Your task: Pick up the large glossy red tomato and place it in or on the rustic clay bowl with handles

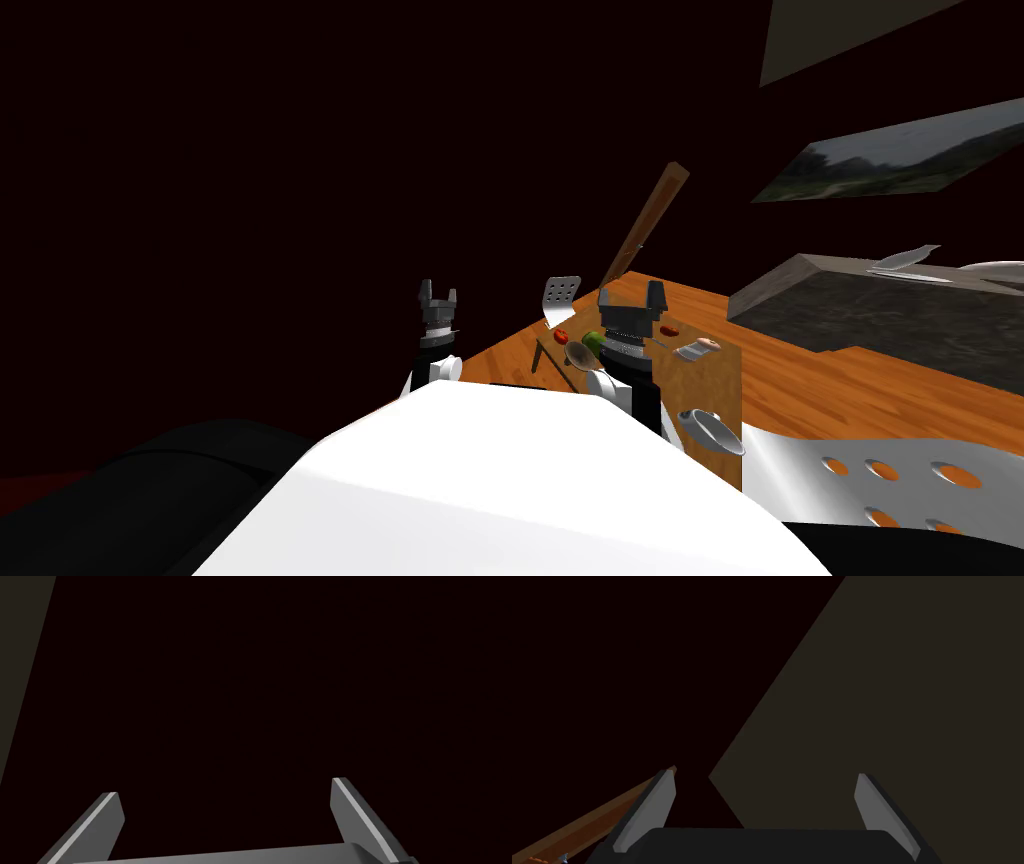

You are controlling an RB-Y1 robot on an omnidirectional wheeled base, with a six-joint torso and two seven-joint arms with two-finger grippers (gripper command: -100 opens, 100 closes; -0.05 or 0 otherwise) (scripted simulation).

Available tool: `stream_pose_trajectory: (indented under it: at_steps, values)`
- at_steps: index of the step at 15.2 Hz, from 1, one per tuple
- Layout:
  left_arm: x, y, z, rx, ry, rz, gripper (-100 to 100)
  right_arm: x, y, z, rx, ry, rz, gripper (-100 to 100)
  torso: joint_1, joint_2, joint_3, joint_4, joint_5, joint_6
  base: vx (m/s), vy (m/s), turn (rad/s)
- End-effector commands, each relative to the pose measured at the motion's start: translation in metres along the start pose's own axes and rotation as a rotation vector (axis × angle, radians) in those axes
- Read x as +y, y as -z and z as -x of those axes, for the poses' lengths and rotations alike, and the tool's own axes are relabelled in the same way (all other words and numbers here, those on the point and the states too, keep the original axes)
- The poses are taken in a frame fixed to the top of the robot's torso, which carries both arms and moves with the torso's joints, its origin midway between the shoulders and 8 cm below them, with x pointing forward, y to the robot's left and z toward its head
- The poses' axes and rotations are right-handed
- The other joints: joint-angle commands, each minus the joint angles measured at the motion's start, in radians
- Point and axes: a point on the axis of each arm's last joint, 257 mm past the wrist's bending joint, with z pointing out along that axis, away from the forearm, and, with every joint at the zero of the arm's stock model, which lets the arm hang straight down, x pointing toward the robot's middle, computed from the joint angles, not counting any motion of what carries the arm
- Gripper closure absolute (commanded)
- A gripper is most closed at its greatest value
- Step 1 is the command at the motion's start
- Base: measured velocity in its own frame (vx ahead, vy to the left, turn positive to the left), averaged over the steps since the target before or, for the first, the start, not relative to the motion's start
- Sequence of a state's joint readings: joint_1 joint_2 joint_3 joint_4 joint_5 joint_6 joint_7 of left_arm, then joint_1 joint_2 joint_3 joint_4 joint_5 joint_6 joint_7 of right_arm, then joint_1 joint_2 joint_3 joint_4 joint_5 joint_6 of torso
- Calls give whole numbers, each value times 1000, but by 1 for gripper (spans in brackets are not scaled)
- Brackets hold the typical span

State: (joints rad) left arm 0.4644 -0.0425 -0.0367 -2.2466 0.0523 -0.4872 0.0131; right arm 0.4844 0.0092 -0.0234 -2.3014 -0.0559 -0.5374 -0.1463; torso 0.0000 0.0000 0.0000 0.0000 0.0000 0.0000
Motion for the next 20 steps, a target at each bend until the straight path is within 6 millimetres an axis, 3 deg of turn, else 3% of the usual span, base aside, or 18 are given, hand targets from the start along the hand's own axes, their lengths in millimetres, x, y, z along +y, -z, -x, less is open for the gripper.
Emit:
stream_pose_trajectory:
  at_steps: [1,3,4,6,7,9,10,11,12,17,19,20]
  values:
    - [0,0,0,0,0,0,0,-8,0,-4,35,24,-22,-100,0,0,0,0,0,0,-17,44,32]
    - [0,0,0,0,0,0,0,-26,3,-11,88,74,-68,-100,5,2,1,0,1,0,-51,114,43]
    - [0,0,0,0,0,0,0,-26,3,-11,90,74,-68,-100,7,3,2,1,1,0,-37,127,17]
    - [0,0,0,0,0,0,0,-53,8,-15,149,146,-132,-100,9,2,1,0,2,0,-6,133,41]
    - [0,0,0,0,0,0,0,-53,8,-15,149,146,-132,-100,10,1,0,0,2,0,10,116,31]
    - [0,0,0,0,0,0,0,-88,17,-17,211,240,-211,-100,8,-1,0,0,2,0,19,109,51]
    - [0,0,0,0,0,0,0,-88,17,-17,211,240,-211,-100,8,-1,-1,0,2,0,28,106,39]
    - [0,0,0,0,0,0,0,-107,22,-16,243,294,-253,-100,8,-2,-1,0,2,0,14,97,31]
    - [0,0,0,0,0,0,0,-107,23,-16,243,294,-255,-100,8,-2,-1,0,2,0,11,87,28]
    - [0,0,0,0,0,0,0,-166,43,-7,344,482,-385,-100,6,-3,-2,-1,1,0,35,86,41]
    - [0,0,0,0,0,0,0,-172,48,-4,343,484,-400,-100,6,-3,-2,-1,1,0,21,62,22]
    - [0,0,0,0,0,0,0,-188,53,0,379,553,-434,-100,5,-2,-1,-1,1,0,23,57,32]
